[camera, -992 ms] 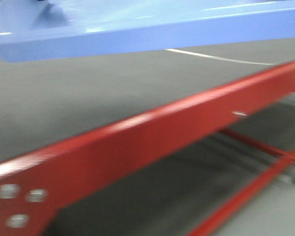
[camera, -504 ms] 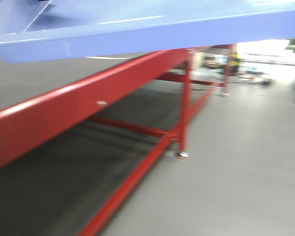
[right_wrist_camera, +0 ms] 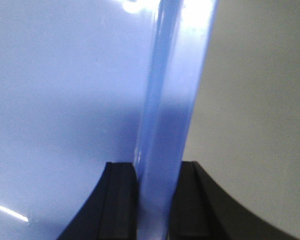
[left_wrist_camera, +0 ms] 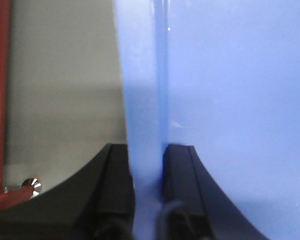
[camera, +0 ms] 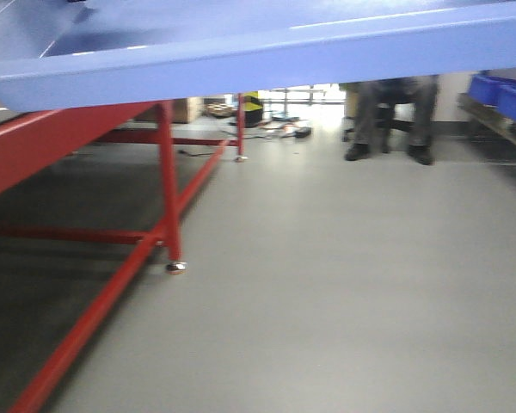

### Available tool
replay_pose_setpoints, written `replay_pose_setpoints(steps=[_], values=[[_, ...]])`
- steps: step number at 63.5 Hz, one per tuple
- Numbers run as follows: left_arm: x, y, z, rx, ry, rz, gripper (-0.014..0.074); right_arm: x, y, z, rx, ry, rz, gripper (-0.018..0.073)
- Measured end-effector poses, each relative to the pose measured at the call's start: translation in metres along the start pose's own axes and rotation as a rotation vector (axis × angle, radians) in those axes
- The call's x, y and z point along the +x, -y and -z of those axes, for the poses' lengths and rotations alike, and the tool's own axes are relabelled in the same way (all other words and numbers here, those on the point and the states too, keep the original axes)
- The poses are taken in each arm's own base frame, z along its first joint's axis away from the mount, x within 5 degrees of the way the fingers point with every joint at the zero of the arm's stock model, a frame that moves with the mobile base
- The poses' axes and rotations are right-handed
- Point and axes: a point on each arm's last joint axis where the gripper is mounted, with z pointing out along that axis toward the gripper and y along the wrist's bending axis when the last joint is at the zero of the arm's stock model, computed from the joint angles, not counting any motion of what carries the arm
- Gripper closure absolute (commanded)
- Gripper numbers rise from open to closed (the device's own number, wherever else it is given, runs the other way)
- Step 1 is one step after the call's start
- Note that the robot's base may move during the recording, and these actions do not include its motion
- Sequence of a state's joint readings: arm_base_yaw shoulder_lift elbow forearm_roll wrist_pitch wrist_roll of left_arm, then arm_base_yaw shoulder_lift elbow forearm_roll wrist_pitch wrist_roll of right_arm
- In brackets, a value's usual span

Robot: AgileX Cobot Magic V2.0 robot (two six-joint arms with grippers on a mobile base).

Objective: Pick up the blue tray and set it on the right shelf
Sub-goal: 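Hold the tray raised in both grippers while the base drives to the shelves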

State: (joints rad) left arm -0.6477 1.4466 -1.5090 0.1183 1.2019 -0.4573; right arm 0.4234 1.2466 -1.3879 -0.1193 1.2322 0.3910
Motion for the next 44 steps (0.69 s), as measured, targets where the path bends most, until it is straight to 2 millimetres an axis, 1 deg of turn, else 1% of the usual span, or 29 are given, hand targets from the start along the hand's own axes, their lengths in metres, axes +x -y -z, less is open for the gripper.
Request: replay_pose_setpoints(steps=[44], values=[[0.0005, -0.0002, 0.0, -0.002, -0.005, 0.0, 0.0645, 0.0002, 0.0001, 0.0, 0.001, -0.002, 0.0, 0.0503]])
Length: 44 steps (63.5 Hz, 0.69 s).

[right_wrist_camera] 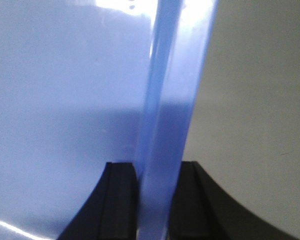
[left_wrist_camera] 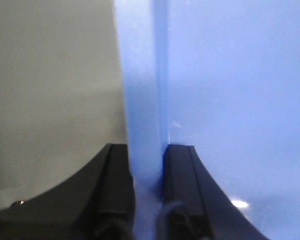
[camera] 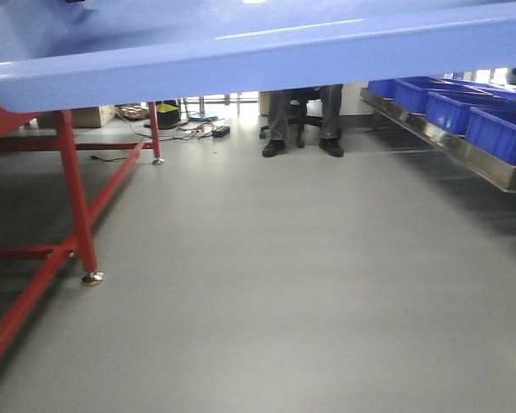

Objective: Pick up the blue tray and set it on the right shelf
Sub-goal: 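Hold the tray raised in both grippers while the base drives to the shelves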

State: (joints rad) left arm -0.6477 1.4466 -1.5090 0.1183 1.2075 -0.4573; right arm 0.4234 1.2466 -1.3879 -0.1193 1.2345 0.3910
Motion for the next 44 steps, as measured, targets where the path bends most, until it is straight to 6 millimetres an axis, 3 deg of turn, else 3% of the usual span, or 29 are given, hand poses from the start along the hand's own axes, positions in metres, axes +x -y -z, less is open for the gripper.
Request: replay_pose_setpoints(steps=[44], values=[[0.0001, 0.0001, 0.0, 0.002, -0.001, 0.001, 0.0645, 0.0001, 0.0001, 0.0005, 0.0, 0.001, 0.0, 0.0503]])
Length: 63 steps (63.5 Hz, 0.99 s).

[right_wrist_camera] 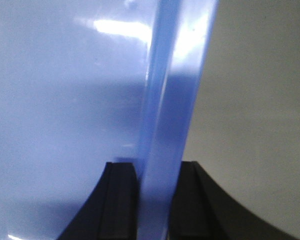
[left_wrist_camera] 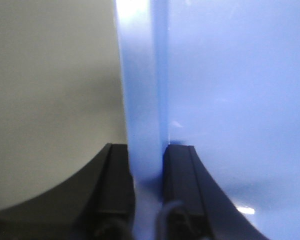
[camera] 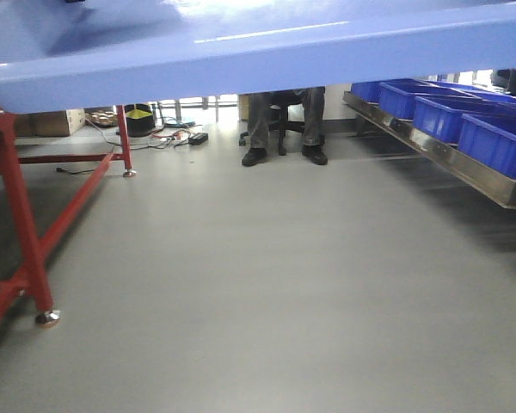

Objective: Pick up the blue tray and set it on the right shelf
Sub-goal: 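Hold the tray raised in both grippers while the base drives to the shelves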

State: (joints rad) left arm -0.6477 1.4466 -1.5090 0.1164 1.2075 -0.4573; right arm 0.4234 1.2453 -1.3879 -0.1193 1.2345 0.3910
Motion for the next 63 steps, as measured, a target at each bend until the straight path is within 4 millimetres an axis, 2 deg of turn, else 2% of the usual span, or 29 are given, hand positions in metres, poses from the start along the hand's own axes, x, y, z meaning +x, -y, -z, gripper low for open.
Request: replay_pose_setpoints(steps=[63], values=[[0.0001, -0.0001, 0.0, -0.001, -0.001, 0.0, 0.0645, 0.0, 0.0, 0.0, 0.0, 0.0, 0.0, 0.0503]])
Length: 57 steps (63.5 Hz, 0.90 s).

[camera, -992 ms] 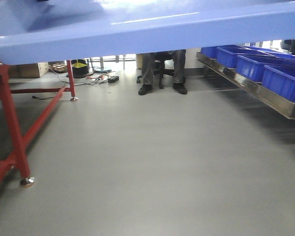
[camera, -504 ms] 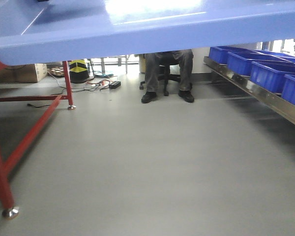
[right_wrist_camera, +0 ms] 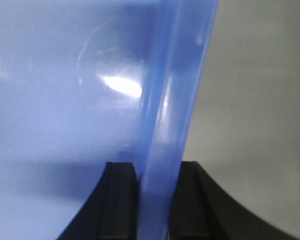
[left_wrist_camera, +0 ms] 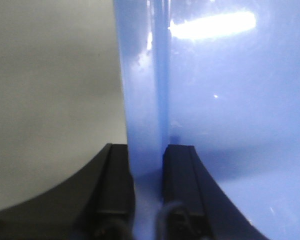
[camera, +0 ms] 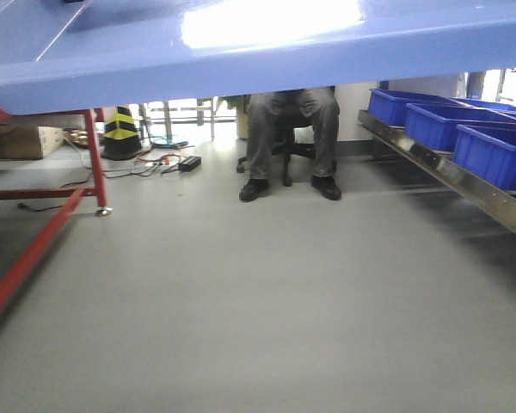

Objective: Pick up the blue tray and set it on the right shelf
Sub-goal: 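Hold the tray raised in both grippers while the base drives to the shelves, then carry the tray over the steel shelf edge toward the roller shelf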

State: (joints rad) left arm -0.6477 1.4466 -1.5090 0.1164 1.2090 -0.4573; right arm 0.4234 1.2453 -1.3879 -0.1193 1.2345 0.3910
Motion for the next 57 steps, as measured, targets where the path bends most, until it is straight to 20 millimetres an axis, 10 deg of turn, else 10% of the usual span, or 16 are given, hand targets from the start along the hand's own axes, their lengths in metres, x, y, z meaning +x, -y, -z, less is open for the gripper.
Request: replay_pose_setpoints(steps=[57], values=[[0.0007, 0.0005, -0.0005, 0.006, -0.006, 0.003, 0.0645, 0.0, 0.0, 0.0, 0.0, 0.0, 0.001, 0.0503]])
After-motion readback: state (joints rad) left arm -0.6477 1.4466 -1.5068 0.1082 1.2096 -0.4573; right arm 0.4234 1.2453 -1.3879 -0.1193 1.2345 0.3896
